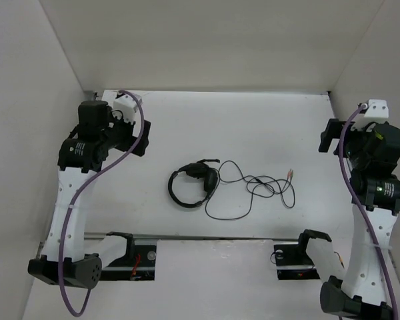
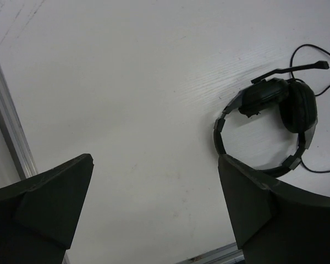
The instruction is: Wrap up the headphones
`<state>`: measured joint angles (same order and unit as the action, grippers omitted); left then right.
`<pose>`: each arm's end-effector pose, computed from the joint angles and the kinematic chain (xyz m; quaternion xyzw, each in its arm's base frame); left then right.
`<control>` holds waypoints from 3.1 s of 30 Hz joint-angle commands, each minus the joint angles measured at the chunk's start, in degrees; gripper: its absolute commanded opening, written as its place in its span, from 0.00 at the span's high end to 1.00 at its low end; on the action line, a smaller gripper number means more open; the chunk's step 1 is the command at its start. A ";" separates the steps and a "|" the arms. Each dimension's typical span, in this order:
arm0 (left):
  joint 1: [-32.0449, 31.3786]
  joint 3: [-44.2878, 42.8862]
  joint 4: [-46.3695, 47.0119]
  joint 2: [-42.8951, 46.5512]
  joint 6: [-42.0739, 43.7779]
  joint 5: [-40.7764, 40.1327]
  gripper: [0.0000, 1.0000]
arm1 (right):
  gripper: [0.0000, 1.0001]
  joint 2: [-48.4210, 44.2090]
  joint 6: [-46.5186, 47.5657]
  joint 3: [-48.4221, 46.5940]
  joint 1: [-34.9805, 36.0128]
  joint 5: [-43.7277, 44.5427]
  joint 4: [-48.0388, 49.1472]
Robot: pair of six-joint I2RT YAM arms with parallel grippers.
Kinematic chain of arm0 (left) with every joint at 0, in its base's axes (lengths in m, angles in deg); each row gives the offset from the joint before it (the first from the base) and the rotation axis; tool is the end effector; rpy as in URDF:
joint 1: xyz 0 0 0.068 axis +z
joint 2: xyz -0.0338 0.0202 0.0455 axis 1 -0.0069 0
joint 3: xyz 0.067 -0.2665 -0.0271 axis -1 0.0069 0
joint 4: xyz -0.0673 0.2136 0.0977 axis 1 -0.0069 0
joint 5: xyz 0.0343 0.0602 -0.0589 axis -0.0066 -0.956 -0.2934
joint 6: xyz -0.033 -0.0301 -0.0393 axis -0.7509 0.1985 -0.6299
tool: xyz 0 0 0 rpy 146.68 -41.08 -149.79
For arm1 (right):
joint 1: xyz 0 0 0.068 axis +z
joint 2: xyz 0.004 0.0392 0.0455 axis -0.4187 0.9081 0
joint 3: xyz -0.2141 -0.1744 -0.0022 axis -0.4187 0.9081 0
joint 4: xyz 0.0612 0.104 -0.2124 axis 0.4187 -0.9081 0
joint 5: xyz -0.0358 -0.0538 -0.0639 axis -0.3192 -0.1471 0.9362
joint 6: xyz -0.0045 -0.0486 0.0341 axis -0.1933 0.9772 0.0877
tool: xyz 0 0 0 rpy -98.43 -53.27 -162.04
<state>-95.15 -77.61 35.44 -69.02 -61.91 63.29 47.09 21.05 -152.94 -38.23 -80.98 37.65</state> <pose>0.1953 -0.0299 0.4244 0.2376 0.8232 -0.0531 0.5130 0.1240 -0.0253 0.4290 0.0333 0.7971 -0.0571 0.6002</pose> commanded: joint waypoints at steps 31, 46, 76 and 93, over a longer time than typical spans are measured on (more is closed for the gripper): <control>-8.12 40.43 21.70 8.01 -37.04 -4.13 0.04 | 0.00 -6.97 7.00 28.69 9.03 -2.83 34.92; -17.44 49.85 36.03 -1.66 -42.23 -5.54 0.20 | 0.00 -10.84 5.77 35.20 7.63 -3.27 33.96; -23.07 46.79 46.67 -14.94 -37.85 -10.29 1.00 | 0.00 -13.12 5.86 35.91 7.28 -3.53 34.40; -11.82 9.27 39.03 -6.15 -18.41 -6.42 1.00 | 0.00 -5.59 -1.78 41.27 39.09 -16.20 66.90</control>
<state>-107.60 -63.29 74.23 -77.41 -81.87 53.98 37.28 23.28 -110.91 -1.02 -98.43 92.23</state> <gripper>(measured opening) 0.100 0.999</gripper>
